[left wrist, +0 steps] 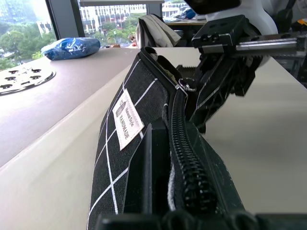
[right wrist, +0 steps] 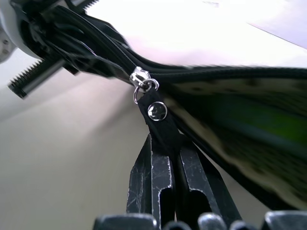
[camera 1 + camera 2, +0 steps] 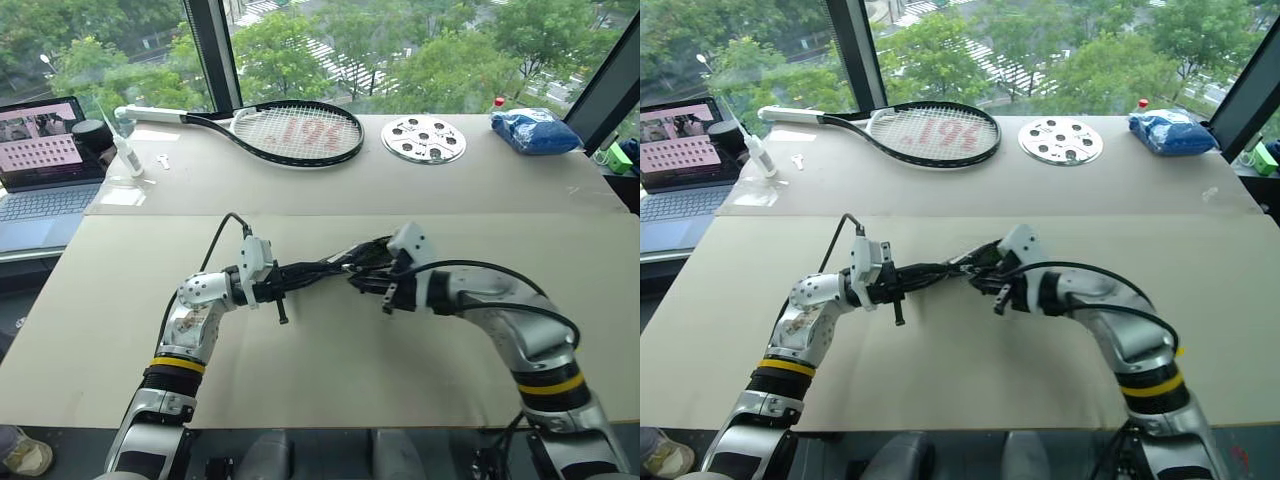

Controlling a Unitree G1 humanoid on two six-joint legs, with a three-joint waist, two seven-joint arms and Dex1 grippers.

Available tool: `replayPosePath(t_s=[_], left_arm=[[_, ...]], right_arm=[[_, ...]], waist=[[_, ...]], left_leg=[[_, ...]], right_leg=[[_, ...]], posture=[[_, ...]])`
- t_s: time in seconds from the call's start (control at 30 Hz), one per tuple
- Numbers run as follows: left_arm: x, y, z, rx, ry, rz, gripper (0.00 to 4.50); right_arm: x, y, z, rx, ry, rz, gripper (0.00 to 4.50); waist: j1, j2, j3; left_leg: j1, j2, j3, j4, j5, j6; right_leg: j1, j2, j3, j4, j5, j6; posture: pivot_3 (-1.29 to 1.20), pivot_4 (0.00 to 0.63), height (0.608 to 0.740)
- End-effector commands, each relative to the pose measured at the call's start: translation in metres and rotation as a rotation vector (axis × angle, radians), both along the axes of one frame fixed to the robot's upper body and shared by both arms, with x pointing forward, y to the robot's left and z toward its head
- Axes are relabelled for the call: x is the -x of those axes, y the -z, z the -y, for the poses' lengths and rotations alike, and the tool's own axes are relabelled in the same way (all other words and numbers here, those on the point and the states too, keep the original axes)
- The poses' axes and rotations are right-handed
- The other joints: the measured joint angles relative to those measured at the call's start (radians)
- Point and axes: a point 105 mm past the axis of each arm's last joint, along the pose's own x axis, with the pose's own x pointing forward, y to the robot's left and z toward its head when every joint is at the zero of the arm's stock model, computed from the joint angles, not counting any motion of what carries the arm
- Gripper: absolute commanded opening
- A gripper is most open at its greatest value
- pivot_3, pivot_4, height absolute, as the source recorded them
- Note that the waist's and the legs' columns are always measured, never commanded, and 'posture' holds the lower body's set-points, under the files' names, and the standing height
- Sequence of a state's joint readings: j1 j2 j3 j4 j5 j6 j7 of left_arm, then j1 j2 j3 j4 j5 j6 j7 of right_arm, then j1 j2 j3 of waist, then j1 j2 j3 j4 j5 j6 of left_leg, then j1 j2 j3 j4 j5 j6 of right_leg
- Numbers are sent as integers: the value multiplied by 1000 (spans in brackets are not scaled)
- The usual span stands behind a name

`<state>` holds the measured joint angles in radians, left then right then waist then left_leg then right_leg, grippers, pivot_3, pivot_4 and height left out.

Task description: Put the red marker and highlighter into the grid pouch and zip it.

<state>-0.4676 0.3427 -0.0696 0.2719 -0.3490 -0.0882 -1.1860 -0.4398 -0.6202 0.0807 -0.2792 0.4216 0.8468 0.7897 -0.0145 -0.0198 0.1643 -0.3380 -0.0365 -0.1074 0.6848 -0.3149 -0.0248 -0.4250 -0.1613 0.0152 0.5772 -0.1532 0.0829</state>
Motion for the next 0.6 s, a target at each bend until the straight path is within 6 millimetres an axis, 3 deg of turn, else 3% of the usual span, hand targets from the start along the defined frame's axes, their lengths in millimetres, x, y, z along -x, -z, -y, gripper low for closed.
replayPosePath(t_s=[0.03,0.13,0.27,0.47,0.5,0.6], left_arm=[[1,-10,-1,13,2,47,0],[1,-11,-1,12,6,47,0],[1,-11,1,9,17,47,0],[2,-12,7,2,49,52,0],[2,-11,9,-5,63,55,0],[3,-11,13,-17,96,61,0]], right_arm=[[-11,-8,62,86,164,61,49],[-16,-12,93,108,250,89,49],[-15,-21,97,67,257,113,49],[4,-23,69,-46,122,63,1822],[7,-24,68,-74,121,34,2331],[22,-23,71,-124,88,-60,3236]], waist=[[3,0,0],[0,0,0],[-9,0,0],[-1,0,0],[0,0,0],[4,0,0]], left_leg=[[0,0,0,0,0,0],[0,0,1,0,0,0],[1,1,1,0,-1,1],[0,0,1,0,-1,1],[0,0,1,0,-1,1],[0,0,1,0,-1,1]], right_leg=[[0,0,0,0,0,0],[1,0,0,0,0,0],[1,1,0,0,0,0],[1,0,0,0,0,0],[1,0,0,0,0,0],[1,0,0,-1,0,0]], posture=[[0,150,740],[0,150,740],[0,150,740],[0,150,740],[0,150,740],[0,150,740]])
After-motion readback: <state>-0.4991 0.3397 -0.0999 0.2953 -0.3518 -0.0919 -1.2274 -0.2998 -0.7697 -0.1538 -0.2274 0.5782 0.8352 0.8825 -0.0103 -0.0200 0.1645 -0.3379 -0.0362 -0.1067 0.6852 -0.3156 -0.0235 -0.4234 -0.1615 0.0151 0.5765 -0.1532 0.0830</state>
